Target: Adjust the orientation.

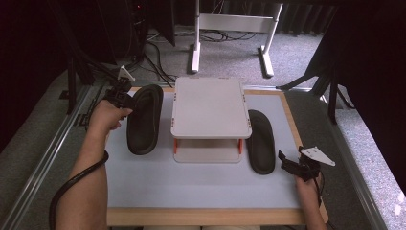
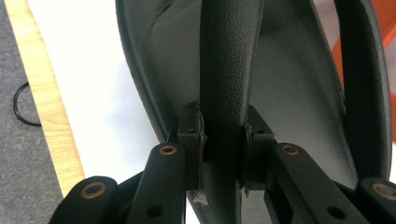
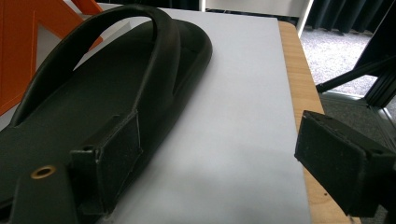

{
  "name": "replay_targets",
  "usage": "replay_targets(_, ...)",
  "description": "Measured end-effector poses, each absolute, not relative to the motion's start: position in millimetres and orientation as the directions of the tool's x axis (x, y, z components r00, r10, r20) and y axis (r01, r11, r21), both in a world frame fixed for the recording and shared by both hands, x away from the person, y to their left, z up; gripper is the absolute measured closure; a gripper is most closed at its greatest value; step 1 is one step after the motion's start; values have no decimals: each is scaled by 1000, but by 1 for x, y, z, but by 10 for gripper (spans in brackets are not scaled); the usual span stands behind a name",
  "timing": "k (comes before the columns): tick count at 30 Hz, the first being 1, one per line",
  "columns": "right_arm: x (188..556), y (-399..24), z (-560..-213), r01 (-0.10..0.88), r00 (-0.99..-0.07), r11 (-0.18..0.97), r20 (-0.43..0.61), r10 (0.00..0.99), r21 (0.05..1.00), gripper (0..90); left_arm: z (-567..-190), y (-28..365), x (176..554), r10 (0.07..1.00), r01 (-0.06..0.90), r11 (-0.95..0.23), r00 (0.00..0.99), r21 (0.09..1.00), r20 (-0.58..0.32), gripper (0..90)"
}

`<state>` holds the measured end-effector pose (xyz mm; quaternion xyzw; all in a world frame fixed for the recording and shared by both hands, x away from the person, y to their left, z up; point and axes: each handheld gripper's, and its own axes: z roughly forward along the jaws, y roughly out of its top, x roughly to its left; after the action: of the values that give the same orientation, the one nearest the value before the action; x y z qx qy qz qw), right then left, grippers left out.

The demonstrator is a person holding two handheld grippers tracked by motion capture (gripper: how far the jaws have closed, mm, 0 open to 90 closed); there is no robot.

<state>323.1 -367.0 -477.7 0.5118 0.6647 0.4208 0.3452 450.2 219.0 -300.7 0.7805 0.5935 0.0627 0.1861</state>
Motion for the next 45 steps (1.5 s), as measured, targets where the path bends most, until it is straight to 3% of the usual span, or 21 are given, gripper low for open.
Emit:
replay_targets(16, 323, -367, -478, 392, -238, 117, -23, 971, 913, 137, -240, 177, 451, 933, 867, -250, 335, 431, -133, 743)
replay_targets(32, 323, -368, -478, 390, -240, 108, -12, 971, 914, 137, -247, 104, 472, 909, 859, -277, 379, 430, -172, 742)
replay_targets(45, 323, -369, -478, 388, -244, 107, -10, 970, 915, 137, -255, 83, 480, 918, 875, -243, 347, 419, -193, 740)
